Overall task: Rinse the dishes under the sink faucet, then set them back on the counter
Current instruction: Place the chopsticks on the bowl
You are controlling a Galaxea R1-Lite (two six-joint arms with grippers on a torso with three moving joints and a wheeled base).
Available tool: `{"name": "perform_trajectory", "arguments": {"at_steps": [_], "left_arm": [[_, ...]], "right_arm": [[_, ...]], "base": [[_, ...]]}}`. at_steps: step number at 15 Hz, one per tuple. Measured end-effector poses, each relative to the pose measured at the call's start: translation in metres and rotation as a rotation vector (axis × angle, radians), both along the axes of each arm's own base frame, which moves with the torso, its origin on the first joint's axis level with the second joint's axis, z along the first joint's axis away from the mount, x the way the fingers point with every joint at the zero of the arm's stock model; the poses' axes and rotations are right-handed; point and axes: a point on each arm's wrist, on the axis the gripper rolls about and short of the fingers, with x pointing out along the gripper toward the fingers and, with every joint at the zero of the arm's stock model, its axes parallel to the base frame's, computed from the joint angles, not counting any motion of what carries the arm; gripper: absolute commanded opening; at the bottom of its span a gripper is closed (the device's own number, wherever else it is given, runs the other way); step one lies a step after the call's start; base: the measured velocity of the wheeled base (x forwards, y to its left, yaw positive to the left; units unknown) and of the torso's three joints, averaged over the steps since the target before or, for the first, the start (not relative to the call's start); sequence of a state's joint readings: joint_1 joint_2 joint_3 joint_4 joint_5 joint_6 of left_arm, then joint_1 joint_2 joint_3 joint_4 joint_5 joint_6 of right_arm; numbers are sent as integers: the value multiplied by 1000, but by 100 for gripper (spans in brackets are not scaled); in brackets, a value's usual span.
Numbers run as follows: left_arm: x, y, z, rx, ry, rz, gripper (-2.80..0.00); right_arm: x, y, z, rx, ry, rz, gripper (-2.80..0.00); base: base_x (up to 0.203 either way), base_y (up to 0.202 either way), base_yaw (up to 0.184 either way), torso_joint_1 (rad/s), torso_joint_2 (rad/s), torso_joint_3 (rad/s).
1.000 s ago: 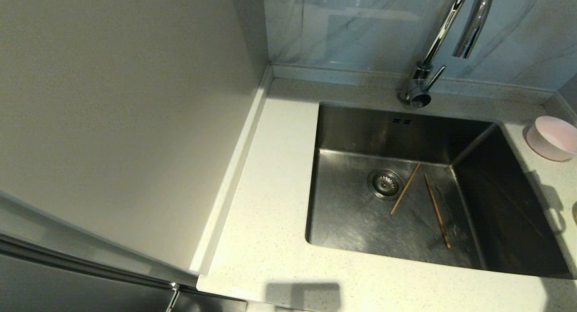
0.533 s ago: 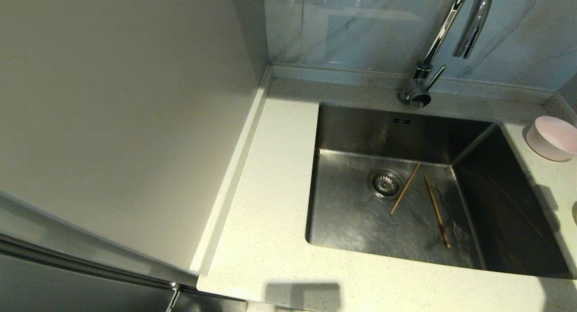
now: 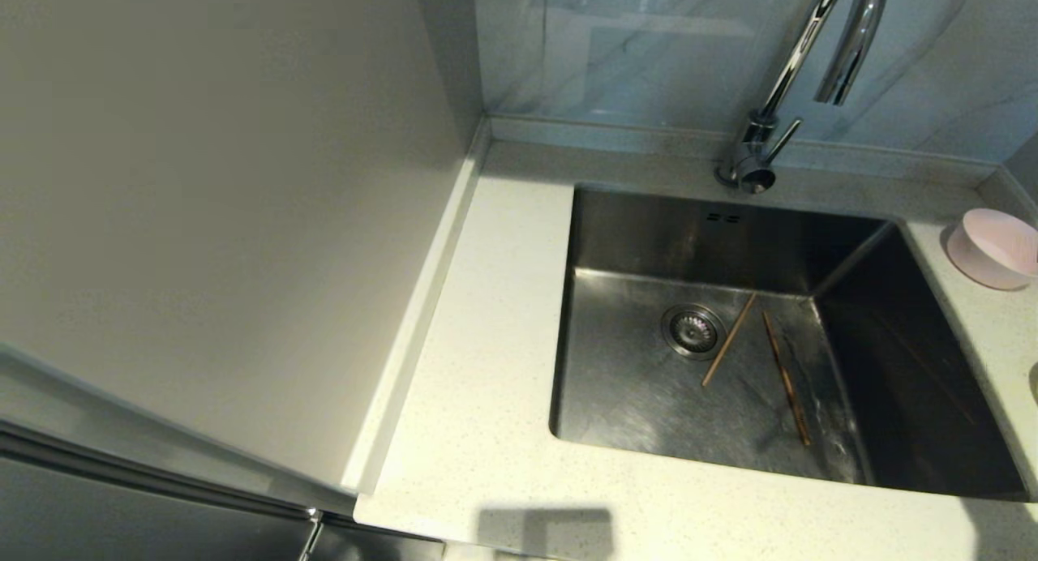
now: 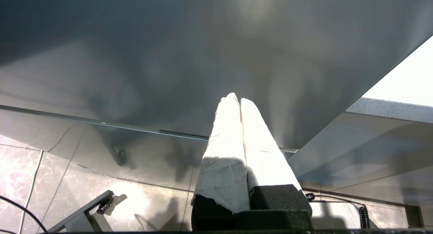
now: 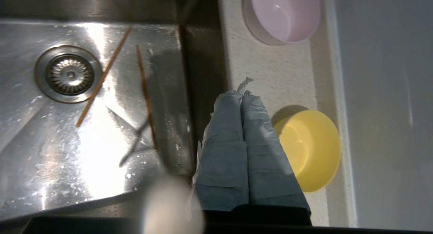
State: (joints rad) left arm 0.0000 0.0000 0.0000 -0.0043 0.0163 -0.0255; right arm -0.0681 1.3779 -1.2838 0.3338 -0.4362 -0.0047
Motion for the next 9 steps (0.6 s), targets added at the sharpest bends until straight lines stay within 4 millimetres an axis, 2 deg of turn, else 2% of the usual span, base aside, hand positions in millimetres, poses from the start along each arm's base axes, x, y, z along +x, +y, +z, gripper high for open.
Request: {"name": "perform_trajectory", "arguments": {"at_steps": [4, 9], "left_arm": [[0, 0, 0, 0, 0, 0, -280], [0, 0, 0, 0, 0, 0, -280]], "right_arm": [[-12, 17, 0, -27, 0, 30, -280], [-32, 16, -4, -84, 87, -67, -280]], "base": [[0, 0, 0, 0, 0, 0], [0, 0, 0, 0, 0, 0]]}}
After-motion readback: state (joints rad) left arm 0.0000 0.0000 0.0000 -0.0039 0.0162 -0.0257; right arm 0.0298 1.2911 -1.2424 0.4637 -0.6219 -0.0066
